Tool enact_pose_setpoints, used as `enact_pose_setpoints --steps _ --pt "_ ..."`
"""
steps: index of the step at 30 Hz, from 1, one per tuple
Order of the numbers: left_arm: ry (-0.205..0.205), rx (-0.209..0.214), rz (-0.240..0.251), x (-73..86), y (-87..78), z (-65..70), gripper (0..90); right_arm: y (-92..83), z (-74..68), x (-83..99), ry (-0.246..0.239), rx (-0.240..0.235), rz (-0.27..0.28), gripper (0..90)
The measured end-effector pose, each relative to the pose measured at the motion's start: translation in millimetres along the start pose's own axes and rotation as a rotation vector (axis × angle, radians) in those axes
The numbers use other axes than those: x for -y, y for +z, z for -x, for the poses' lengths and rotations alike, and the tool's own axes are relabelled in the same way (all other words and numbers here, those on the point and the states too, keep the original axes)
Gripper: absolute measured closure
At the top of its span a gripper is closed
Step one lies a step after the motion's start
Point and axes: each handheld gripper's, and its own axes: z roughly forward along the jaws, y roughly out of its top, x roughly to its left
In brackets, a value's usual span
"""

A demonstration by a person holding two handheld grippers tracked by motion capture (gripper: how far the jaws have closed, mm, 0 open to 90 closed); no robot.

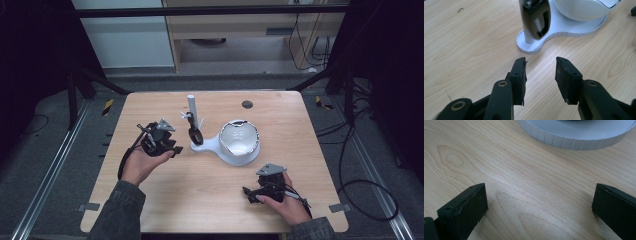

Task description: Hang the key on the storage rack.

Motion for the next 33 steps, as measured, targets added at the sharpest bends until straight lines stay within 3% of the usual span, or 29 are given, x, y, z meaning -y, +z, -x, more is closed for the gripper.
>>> enact_pose_setpoints --steps 20,24,28,33 --pt "0.019 -0.038 -0.010 29.6 10.1 19.2 57.0 -0.1 -0.1 -0.1 0.001 0.000 -0.001 0.5" --pt "0.024 -0.071 -0.006 35.9 13.5 25.0 43.7 0.0 -0.1 -0.1 0.002 0.000 0.000 0.4" --pt "0.008 -0.082 -0.004 43.6 17.0 29.9 19.9 0.0 -0.2 -0.1 0.003 0.000 -0.001 0.4" --pt "-0.002 -0.078 -0.005 58.3 22.2 34.0 7.5 -0.1 -0.2 0.0 0.003 0.000 -0.001 0.5"
